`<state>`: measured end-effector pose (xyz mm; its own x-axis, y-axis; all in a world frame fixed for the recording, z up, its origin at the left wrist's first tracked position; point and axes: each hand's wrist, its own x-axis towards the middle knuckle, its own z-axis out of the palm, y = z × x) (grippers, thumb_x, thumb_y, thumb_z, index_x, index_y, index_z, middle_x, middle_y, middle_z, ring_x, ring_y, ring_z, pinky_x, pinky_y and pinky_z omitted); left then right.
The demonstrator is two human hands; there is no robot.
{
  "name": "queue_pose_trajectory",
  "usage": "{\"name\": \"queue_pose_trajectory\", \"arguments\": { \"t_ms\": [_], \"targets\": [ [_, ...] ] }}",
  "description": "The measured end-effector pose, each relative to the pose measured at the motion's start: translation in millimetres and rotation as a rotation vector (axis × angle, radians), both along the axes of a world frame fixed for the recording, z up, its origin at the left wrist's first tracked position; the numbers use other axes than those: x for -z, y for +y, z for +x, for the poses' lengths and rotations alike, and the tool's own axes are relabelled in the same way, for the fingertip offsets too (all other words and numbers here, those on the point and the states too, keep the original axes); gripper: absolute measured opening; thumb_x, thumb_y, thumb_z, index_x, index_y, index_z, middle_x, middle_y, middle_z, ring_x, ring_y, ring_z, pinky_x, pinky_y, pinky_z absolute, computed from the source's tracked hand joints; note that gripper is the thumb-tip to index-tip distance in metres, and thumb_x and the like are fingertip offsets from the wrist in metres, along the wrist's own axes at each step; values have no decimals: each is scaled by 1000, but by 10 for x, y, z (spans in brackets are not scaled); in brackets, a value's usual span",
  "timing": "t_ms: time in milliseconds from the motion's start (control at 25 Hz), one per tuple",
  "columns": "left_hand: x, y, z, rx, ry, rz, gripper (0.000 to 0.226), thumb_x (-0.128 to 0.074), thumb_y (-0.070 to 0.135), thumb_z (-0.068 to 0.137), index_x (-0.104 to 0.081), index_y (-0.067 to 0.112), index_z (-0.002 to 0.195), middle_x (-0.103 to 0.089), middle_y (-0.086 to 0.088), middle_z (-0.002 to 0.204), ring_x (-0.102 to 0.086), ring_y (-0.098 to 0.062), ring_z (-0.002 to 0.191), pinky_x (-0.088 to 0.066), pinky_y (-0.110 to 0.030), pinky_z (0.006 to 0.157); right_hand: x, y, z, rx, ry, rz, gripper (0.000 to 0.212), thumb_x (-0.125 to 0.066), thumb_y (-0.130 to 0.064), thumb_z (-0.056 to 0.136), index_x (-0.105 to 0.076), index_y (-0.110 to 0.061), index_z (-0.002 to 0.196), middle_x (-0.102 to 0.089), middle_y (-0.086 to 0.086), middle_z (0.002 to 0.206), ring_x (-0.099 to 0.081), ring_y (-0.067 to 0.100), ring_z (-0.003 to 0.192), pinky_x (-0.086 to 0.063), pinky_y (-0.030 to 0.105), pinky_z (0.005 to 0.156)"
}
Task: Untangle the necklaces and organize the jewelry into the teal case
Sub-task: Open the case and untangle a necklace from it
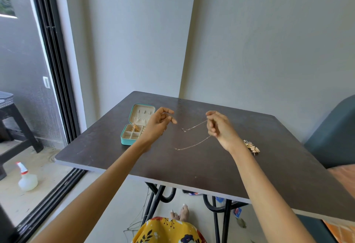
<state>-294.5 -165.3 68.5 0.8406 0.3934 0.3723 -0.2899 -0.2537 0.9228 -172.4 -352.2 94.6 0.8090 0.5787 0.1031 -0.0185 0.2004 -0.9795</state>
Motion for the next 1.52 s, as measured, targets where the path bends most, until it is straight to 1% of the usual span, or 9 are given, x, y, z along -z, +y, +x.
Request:
{"name": "queue_pose_trajectory", "arguments": {
  "t_ms": [120, 360, 640, 720, 800, 960, 1080, 1280, 1520],
  "targets": [
    [-144, -90, -34, 59, -74, 90, 15, -44, 7, 98, -51, 20, 94, -69, -2, 85, -47, 6, 48, -35, -4, 47, 173, 24, -111, -41, -107, -269, 16, -43, -2, 89, -55, -13, 93, -50, -3, 54, -35, 7, 40, -22, 17, 34],
    [-209, -203, -46, 147, -37, 187, 11, -42, -1, 97, -47, 9, 95, -66, -16, 87, -49, 9, 47, -35, -2, 50, 385, 88, -258, -133, -191, -547, 26, -41, -5, 90, -59, -13, 106, -59, -1, 70, -44, 7, 47, -29, 17, 38],
    [-163, -247, -56, 227, 110, 274, 9, -41, -6, 96, -45, 0, 101, -63, -20, 89, -50, 10, 45, -36, -2, 50, 448, 144, -284, -239, -368, -697, 31, -43, -7, 91, -64, -23, 108, -56, 1, 93, -51, 8, 80, -39, 22, 69],
    [-127, -232, -39, 222, 147, 302, 10, -42, -5, 96, -46, 2, 101, -63, -19, 88, -55, 7, 54, -40, -3, 56, 466, 159, -288, -244, -395, -621, 30, -47, -8, 91, -63, -28, 107, -53, 1, 97, -56, 10, 98, -41, 24, 88],
    [-96, -203, -27, 209, 166, 316, 11, -42, -4, 96, -48, 3, 101, -64, -18, 87, -59, 3, 64, -45, -7, 66, 453, 184, -280, -250, -376, -506, 26, -51, -10, 91, -64, -30, 102, -52, 0, 109, -52, 13, 111, -38, 24, 95],
    [-92, -168, 6, 162, 170, 334, 12, -39, -5, 95, -47, 3, 100, -63, -8, 77, -51, 7, 46, -36, -3, 50, 394, 229, -258, -301, -387, -532, 20, -52, -31, 95, -70, -23, 97, -67, -1, 111, -55, 19, 107, -39, 30, 98],
    [-82, -100, 24, 105, 184, 263, 9, -42, 3, 97, -48, 9, 100, -55, 0, 69, -40, 2, 39, -31, -7, 41, 333, 234, -254, -267, -282, -324, 28, -45, -24, 99, -62, -16, 77, -70, 2, 93, -62, 13, 89, -48, 26, 87],
    [1, 52, 36, 80, 225, 212, 11, -42, 15, 99, -53, 20, 99, -47, 3, 67, -37, 1, 44, -30, -11, 40, 232, 81, -85, -51, 260, 310, 30, -38, -15, 93, -38, -15, 63, -57, 0, 56, -59, 16, 59, -54, 30, 73],
    [32, 171, 71, 23, 152, 3, 15, -43, 12, 99, -54, 21, 94, -48, 1, 69, -39, -1, 44, -35, -13, 44, 403, -126, 89, 60, 461, 399, 30, -38, -20, 92, -37, -17, 62, -33, -6, 42, -30, 8, 35, -33, 17, 39]
  ]
}}
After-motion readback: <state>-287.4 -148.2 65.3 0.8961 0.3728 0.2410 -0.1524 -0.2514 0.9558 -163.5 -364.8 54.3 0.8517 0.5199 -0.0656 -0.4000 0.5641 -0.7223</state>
